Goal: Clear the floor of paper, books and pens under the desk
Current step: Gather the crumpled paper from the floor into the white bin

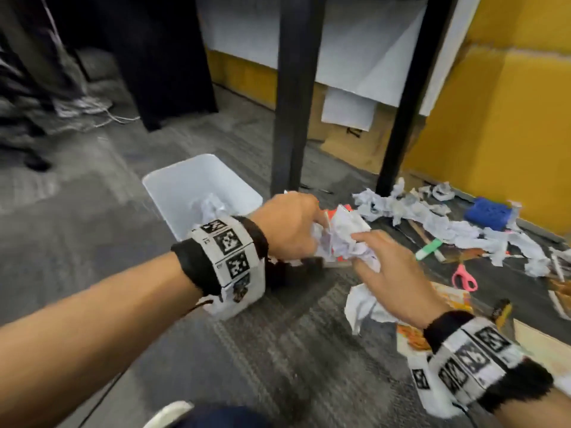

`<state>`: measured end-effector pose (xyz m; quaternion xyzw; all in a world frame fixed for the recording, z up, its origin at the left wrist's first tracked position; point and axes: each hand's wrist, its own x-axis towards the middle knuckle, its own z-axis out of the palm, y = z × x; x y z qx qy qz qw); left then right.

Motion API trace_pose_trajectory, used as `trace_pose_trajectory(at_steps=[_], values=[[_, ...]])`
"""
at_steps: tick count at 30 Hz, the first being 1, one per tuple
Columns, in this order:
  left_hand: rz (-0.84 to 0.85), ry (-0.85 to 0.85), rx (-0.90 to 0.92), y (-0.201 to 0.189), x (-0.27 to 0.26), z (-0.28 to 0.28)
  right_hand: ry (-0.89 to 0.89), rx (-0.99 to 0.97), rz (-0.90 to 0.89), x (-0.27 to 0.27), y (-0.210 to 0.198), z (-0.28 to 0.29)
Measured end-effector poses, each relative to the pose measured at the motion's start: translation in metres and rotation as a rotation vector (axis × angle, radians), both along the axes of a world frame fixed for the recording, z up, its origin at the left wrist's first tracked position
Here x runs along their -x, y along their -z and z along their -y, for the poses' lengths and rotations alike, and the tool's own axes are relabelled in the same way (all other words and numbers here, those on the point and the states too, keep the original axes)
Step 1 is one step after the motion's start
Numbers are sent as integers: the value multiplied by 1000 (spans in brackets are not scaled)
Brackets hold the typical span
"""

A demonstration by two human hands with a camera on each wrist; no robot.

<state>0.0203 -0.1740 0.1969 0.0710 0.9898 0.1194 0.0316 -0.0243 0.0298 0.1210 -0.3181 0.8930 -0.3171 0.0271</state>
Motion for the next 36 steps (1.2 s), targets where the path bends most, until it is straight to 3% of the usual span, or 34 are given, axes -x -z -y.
trace_pose_trajectory(at_steps=[4,7,12,15,18,20,22,24,27,30,33,36], values=[[-39,-141,-75,-46,-41,73,-151,75,-96,-7,-39,80],[-116,-255,-175,-56,-44,129,-182,81,-169,-5,-58,136],[-229,-422,-246,-17,-15,195,-64,25,-207,11,-66,216],[-250,-499,-357,18,-1,215,-1,38,-339,13,-61,257],[-239,-432,-373,38,6,223,-3,29,-414,9,-43,286],[-117,-282,-261,41,9,225,-33,-78,-341,8,-25,289],[137,-178,-131,39,13,231,-107,-308,-178,11,-15,291],[375,-170,-62,37,15,235,-227,-602,45,12,-15,292],[492,-155,-1,32,16,230,-314,-881,173,10,-18,296],[449,-143,53,17,15,221,-247,-809,104,15,-21,292],[299,-201,117,-5,17,219,-180,-619,10,19,-40,284],[151,-264,156,-31,16,215,-147,-419,30,16,-65,272]])
